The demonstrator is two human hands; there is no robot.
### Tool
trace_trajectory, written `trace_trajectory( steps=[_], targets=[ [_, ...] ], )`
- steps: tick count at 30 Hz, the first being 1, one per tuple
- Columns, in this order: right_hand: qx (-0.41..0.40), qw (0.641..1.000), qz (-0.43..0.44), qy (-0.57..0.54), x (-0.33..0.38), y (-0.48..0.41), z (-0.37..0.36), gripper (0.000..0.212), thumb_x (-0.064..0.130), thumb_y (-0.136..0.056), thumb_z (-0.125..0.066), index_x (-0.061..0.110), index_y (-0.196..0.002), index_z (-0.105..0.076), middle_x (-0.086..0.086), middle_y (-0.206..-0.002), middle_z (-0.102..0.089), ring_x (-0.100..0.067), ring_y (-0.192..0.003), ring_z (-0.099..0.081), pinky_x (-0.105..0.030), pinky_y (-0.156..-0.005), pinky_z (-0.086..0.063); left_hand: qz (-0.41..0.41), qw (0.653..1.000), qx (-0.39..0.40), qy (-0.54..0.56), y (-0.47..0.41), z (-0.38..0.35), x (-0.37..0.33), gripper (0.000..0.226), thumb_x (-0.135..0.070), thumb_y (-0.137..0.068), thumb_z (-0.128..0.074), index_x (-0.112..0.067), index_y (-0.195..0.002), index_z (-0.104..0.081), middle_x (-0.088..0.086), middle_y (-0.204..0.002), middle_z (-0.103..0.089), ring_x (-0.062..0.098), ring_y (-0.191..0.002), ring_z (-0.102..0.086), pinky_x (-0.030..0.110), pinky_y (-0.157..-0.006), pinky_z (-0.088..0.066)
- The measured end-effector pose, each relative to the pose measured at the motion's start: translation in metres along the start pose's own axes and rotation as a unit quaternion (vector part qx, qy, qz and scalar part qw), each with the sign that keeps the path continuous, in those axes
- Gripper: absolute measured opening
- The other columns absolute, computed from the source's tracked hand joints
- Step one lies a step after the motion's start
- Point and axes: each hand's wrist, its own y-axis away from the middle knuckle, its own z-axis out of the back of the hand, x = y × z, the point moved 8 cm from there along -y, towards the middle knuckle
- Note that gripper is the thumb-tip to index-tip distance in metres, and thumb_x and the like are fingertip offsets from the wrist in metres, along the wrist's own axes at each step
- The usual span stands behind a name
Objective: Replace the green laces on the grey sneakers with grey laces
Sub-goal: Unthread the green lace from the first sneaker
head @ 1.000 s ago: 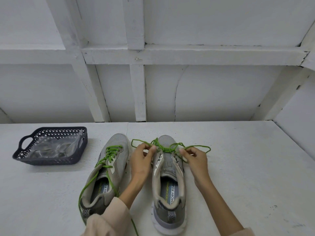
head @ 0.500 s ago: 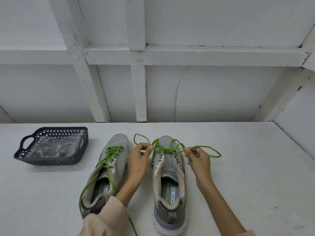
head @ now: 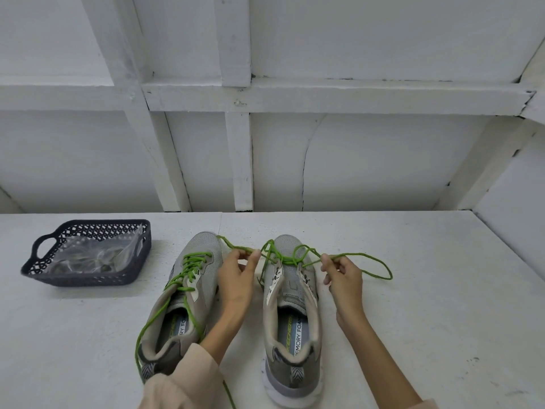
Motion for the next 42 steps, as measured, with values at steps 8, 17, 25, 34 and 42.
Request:
trace_trajectory(
  steps=[8,17,25,34,42],
  targets=[
    [0.034,0.999,-0.004,0.021,0.000,0.002,-0.011,0.018,0.022,-0.088,-0.070,0.011,-0.074,-0.067,0.003,-0.064,-0.058,-0.013,-0.063,-0.049,-0.028,-0.061,-0.041,-0.007,0.999,0.011,-0.029,0.004,-0.010,-0.001,0.011,-0.029,-0.088,-0.070,-0.023,-0.079,-0.068,-0.010,-0.069,-0.065,0.007,-0.057,-0.052,0.016,-0.056,-0.041],
    [0.094,0.995,-0.013,0.023,0.000,0.005,-0.022,0.024,0.025,-0.081,-0.076,0.003,-0.075,-0.070,-0.003,-0.067,-0.062,-0.013,-0.065,-0.052,-0.028,-0.063,-0.041,0.016,0.997,0.072,-0.018,0.007,-0.021,0.007,0.020,-0.039,-0.084,-0.073,-0.020,-0.078,-0.069,-0.007,-0.070,-0.068,0.009,-0.060,-0.056,0.024,-0.058,-0.044],
    [0.002,0.998,-0.042,-0.038,-0.006,-0.001,-0.001,0.030,0.029,-0.091,-0.066,0.010,-0.069,-0.059,-0.004,-0.067,-0.055,-0.012,-0.056,-0.043,-0.026,-0.057,-0.033,0.035,0.998,-0.025,0.034,-0.004,0.000,0.013,0.016,-0.035,-0.091,-0.064,-0.021,-0.085,-0.062,-0.001,-0.085,-0.065,0.017,-0.075,-0.056,0.029,-0.068,-0.046],
    [-0.006,0.999,-0.026,-0.023,0.000,0.000,0.003,0.025,0.023,-0.089,-0.068,0.009,-0.070,-0.061,-0.001,-0.063,-0.052,-0.013,-0.059,-0.043,-0.026,-0.056,-0.033,0.024,0.998,-0.045,0.042,-0.004,0.000,0.014,0.013,-0.028,-0.093,-0.063,-0.015,-0.088,-0.062,-0.001,-0.082,-0.064,0.018,-0.073,-0.055,0.032,-0.067,-0.044],
    [0.106,0.994,-0.042,-0.004,0.001,0.009,-0.024,0.026,0.020,-0.084,-0.074,-0.001,-0.073,-0.065,0.000,-0.059,-0.052,-0.010,-0.057,-0.043,-0.020,-0.053,-0.035,0.005,0.995,0.095,-0.008,0.006,-0.026,0.010,0.016,-0.030,-0.090,-0.067,-0.020,-0.078,-0.062,-0.006,-0.078,-0.064,0.013,-0.066,-0.053,0.028,-0.062,-0.042]
  ],
)
